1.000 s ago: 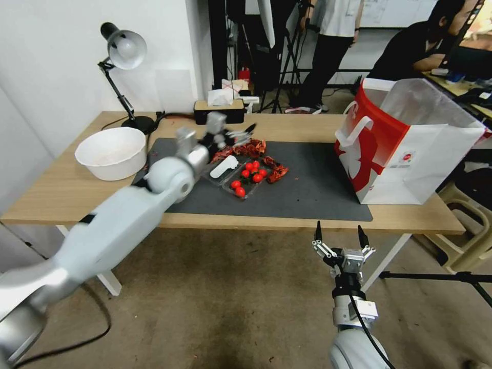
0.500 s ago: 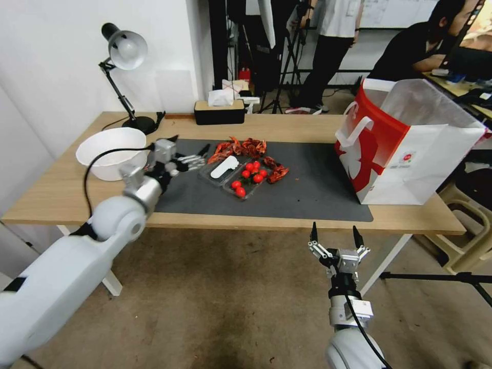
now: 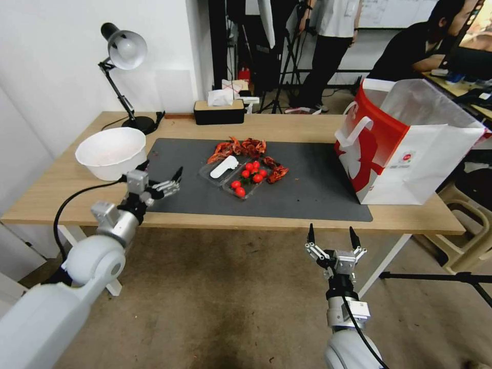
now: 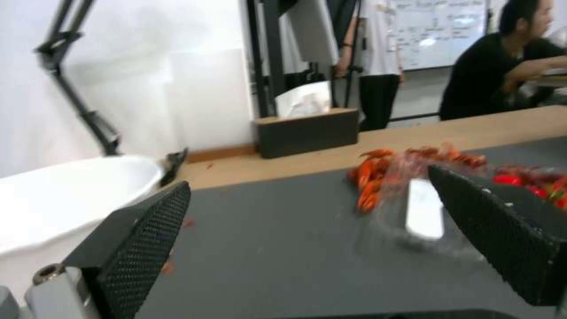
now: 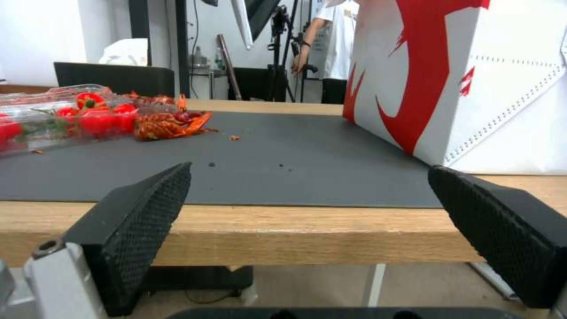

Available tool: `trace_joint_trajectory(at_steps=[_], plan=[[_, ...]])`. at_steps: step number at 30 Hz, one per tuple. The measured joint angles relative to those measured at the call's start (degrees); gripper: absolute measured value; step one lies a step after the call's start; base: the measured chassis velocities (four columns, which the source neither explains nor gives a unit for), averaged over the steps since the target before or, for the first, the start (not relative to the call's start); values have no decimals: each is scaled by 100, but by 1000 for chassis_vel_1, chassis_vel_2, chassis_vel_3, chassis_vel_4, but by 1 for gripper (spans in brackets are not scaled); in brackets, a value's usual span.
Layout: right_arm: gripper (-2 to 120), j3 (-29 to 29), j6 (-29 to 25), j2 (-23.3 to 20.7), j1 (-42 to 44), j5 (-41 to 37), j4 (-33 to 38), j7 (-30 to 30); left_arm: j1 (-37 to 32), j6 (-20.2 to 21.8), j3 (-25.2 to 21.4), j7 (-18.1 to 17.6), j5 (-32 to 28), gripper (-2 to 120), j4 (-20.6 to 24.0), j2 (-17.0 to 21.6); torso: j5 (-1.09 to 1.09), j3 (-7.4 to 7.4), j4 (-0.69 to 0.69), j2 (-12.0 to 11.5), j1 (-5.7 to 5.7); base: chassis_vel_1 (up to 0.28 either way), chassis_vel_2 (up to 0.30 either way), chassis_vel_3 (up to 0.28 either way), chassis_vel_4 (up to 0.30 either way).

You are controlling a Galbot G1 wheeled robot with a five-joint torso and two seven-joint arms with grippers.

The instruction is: Pick up the trash from the table and place it into the takeout bag.

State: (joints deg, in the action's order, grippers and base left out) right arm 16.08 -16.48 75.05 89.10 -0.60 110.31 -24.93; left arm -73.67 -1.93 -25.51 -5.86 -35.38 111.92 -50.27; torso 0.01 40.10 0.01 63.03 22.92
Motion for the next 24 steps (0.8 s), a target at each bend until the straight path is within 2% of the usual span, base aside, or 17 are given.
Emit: trace_joint_trajectory(at_steps=[4,7,10,24], plan=[[100,-12,-7,-18,-19,1,-4,0,-686,-120,-442,-8,270,100,135,-365,0,0,0,0,0,0,0,0,0],[100,-12,-8,-25,-21,1,-4,0,-846,-169,-515,-8,335,100,153,-424,0,0,0,0,0,0,0,0,0],[100,-12,-11,-41,-24,-1,-4,0,-1328,-379,-711,-2,582,100,220,-645,0,0,0,0,0,0,0,0,0],[100,3,-10,-74,-14,-23,19,-11,-1945,-807,-817,-2,1040,100,235,-1070,0,0,-1,-1,0,0,0,0,0]])
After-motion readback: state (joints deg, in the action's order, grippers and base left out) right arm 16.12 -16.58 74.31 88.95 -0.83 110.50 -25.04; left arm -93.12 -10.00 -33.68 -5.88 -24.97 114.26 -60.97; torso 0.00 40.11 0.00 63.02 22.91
